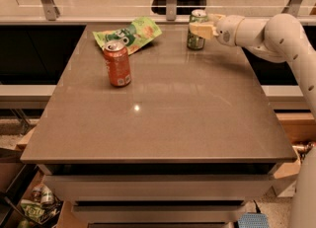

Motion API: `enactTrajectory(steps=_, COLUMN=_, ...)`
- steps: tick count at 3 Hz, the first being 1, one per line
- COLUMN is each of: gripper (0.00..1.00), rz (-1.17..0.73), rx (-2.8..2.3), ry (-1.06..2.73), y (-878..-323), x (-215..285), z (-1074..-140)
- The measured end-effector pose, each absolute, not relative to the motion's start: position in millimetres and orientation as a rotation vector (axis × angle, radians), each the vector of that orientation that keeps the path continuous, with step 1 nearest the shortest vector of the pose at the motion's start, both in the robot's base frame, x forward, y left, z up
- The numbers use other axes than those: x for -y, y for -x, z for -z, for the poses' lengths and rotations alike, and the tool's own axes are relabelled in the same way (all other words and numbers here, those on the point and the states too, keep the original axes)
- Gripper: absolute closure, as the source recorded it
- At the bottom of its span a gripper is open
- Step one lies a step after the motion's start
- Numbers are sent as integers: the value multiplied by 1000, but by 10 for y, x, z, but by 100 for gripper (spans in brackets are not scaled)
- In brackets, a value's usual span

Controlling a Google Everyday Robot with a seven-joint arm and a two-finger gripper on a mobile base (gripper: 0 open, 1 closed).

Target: Pick green can

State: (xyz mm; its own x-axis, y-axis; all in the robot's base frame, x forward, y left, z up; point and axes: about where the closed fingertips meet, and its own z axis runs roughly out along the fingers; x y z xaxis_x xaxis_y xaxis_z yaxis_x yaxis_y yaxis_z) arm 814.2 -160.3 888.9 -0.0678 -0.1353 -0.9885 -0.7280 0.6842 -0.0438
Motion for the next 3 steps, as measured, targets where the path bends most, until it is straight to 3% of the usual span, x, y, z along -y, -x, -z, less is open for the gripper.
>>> enactTrajectory(steps=3, gripper=100, rz=-559, rx=-1587, ry=745, y=-7894, x=1716, z=-9333)
